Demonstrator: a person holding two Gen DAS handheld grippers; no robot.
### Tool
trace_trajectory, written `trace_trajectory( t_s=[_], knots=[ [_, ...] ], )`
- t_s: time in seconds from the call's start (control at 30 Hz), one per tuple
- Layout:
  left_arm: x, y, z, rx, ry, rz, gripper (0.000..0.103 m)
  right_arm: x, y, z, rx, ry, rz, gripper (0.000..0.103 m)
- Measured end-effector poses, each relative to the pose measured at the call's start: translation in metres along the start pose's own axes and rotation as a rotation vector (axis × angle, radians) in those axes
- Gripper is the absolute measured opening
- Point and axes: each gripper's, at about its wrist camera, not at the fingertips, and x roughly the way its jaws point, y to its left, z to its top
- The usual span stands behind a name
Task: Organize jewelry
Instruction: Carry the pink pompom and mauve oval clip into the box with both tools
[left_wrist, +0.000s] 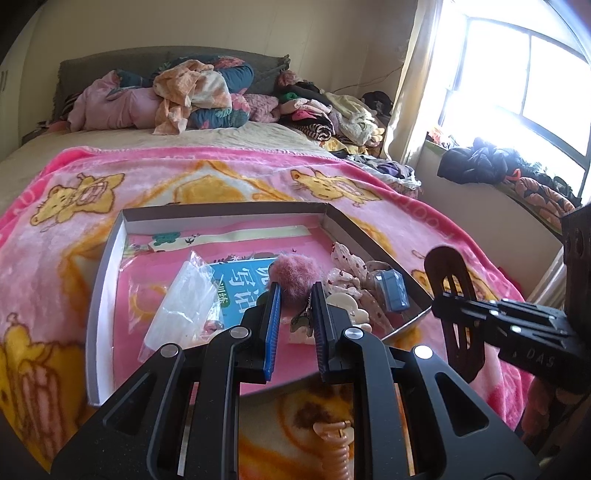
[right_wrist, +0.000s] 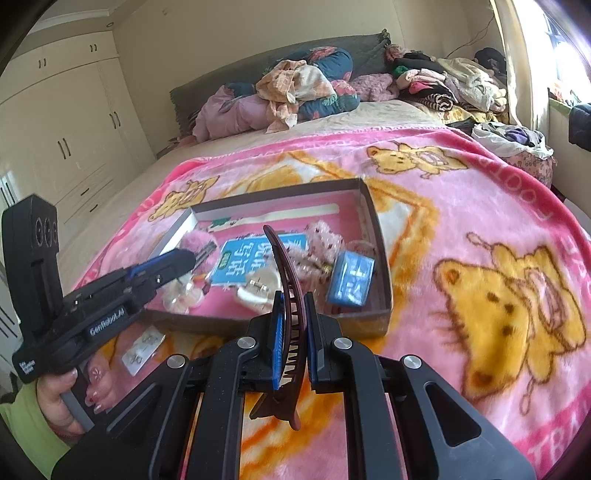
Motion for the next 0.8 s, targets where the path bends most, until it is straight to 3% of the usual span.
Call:
trace_trajectory(
  t_s=[0.8],
  knots=[
    [0.033,0.01,-0.001,-0.035,0.061,-0.008,0.01,0.064,-0.008,0.049,-0.012,0.069,-0.012,0.01]
  ],
)
